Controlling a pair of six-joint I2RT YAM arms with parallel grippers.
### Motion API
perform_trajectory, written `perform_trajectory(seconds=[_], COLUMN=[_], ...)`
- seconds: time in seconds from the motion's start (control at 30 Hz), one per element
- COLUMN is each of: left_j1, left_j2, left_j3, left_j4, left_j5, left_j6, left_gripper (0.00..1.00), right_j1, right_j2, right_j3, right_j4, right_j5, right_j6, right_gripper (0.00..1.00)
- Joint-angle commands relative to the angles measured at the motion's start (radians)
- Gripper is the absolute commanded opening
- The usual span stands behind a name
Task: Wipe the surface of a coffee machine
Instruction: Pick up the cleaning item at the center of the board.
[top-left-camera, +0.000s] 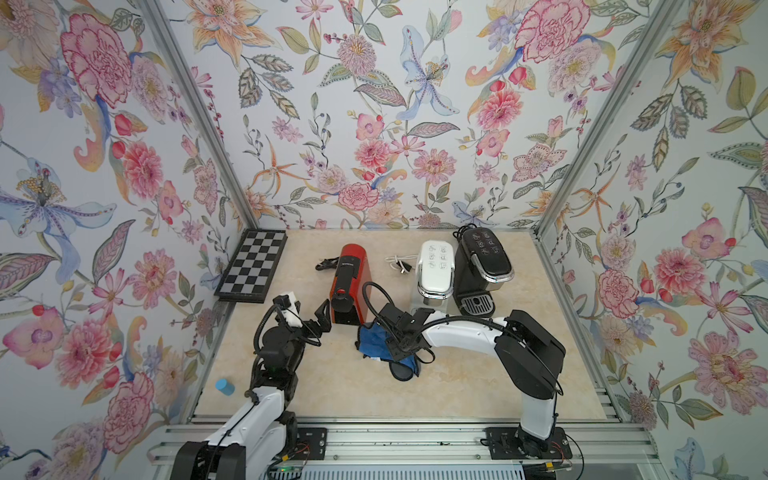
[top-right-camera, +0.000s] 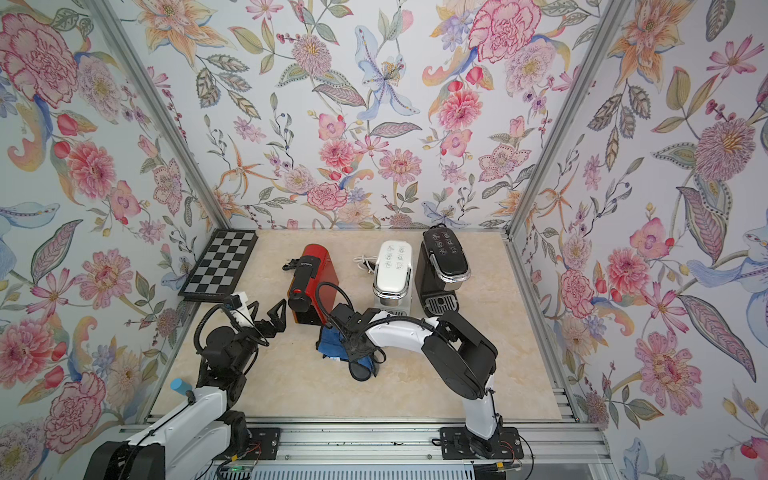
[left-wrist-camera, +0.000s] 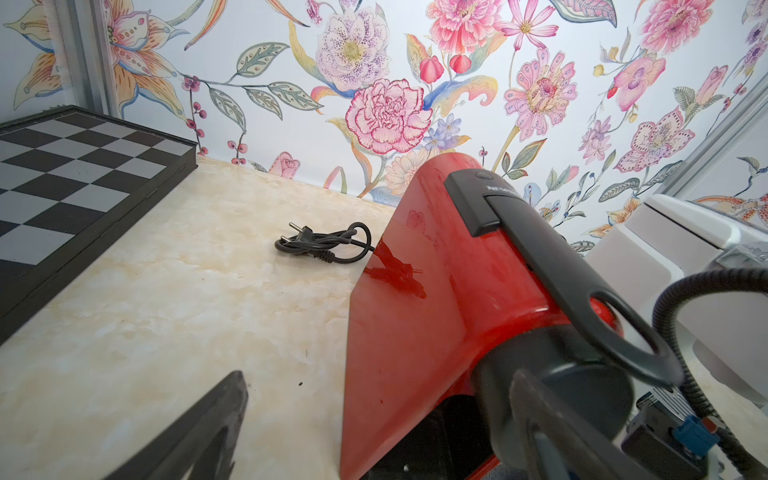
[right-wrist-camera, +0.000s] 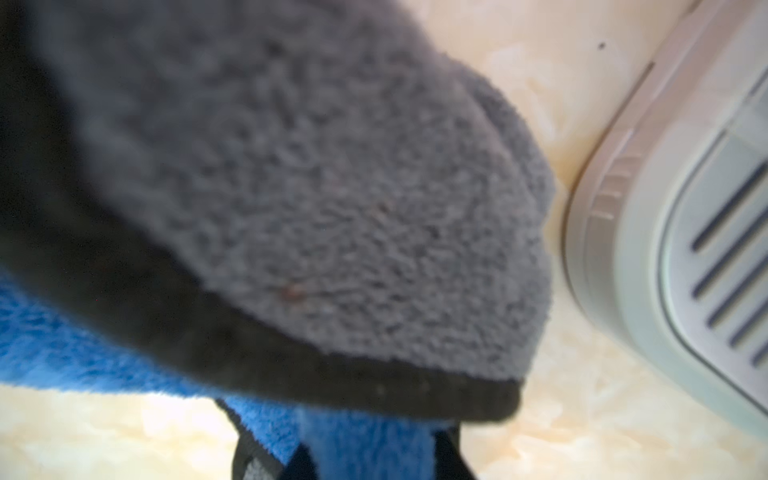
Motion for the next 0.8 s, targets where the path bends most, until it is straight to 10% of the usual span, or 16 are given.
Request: perform_trajectory(seconds=[0.0,0.77], left_j1=[-0.008,-0.009], left_j2=[-0.009,0.032], left_j3=[0.004,0.009], left_j4=[-0.013,0.012], left_j5=[-0.005,0.018], left_j6=[0.004,-0.003], left_gripper=[0.99,0.99], right_j1=[0.021,0.008], right_j2=[-0.001,-0.232], right_j3=[0.011,0.347], right_j4=[-0.032,0.049], right_j5=[-0.022,0.036], right_j6=[-0.013,-0.242], right_gripper=[0.08,0.04])
